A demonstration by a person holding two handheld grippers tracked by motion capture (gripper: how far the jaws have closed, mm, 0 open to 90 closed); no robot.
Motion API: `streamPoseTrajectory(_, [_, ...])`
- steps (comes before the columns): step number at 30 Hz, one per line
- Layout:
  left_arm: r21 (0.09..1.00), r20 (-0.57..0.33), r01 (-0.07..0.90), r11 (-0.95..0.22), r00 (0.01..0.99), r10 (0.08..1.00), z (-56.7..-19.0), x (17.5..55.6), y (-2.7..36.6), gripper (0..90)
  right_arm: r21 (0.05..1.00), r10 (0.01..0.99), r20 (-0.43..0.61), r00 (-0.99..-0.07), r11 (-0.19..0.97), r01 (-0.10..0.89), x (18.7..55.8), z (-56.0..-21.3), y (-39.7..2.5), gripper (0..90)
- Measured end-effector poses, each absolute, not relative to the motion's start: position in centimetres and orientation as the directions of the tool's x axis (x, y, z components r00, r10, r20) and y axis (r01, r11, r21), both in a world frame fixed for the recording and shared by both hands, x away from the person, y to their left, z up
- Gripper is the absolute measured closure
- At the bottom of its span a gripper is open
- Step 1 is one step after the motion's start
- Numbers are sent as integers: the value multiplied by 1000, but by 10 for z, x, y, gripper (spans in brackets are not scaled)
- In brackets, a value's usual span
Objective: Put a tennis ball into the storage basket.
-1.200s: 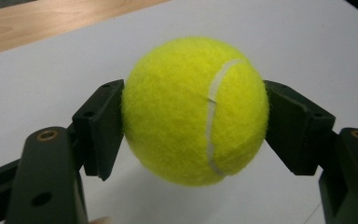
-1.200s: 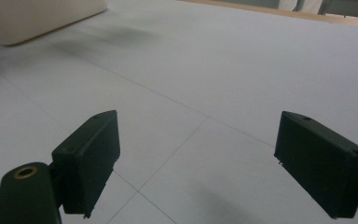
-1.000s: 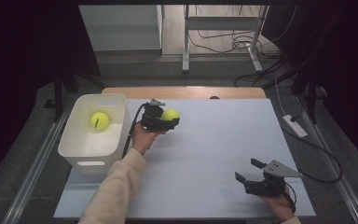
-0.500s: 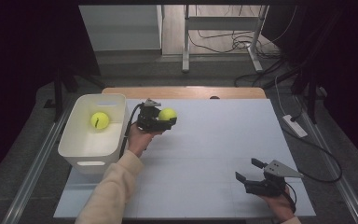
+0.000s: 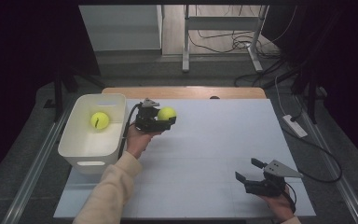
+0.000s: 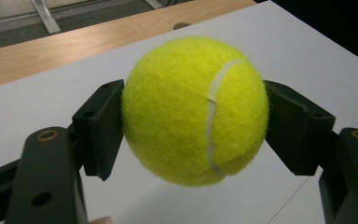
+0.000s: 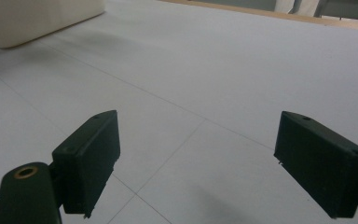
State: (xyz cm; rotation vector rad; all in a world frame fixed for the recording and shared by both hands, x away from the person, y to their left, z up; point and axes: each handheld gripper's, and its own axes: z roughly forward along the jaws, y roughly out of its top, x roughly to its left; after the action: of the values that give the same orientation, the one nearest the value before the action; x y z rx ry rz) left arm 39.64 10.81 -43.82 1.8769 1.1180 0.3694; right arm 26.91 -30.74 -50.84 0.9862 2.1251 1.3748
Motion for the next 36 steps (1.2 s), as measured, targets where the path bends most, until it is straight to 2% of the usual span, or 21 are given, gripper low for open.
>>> streamPoseTrajectory(36, [862, -151, 470, -188, 593, 791, -417, 364, 115, 271, 905, 751, 24, -660, 264, 333, 269, -509, -307, 143])
